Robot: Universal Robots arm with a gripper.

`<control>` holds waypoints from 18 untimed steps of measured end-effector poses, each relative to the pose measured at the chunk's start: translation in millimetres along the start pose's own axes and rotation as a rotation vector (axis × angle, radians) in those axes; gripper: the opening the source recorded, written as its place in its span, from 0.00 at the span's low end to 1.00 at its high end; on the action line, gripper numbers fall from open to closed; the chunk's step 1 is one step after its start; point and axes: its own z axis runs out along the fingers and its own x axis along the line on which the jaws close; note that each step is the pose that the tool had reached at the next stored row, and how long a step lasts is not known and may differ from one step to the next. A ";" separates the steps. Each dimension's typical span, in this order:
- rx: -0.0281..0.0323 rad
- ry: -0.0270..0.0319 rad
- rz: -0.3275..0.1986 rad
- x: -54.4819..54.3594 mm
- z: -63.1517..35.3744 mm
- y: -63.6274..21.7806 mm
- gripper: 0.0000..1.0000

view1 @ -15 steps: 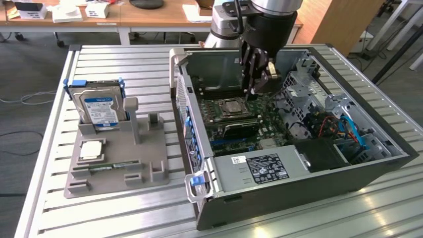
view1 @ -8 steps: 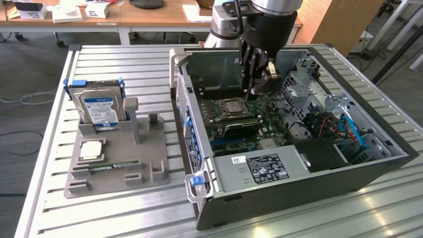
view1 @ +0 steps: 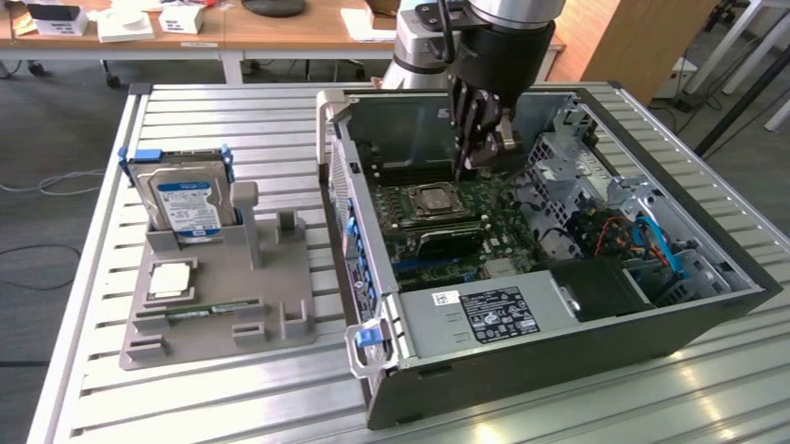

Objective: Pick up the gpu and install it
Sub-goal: 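Press down on the gpu until it lock into place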

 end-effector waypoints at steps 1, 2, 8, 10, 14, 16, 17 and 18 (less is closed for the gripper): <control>0.0000 -0.0001 0.000 0.0 0.0 0.0 0.21; 0.0000 0.0000 0.000 0.0 0.0 0.0 0.15; -0.0001 -0.0001 0.000 0.0 0.0 0.0 0.11; 0.0000 -0.0001 0.000 0.0 0.0 0.0 0.11; -0.0002 0.0001 0.000 0.0 0.1 4.7 0.11; 0.0000 0.0001 0.001 0.1 0.6 12.0 0.11; 0.0000 0.0002 0.002 0.0 0.9 15.6 0.11; 0.0001 0.0001 0.003 -0.1 1.4 18.9 0.11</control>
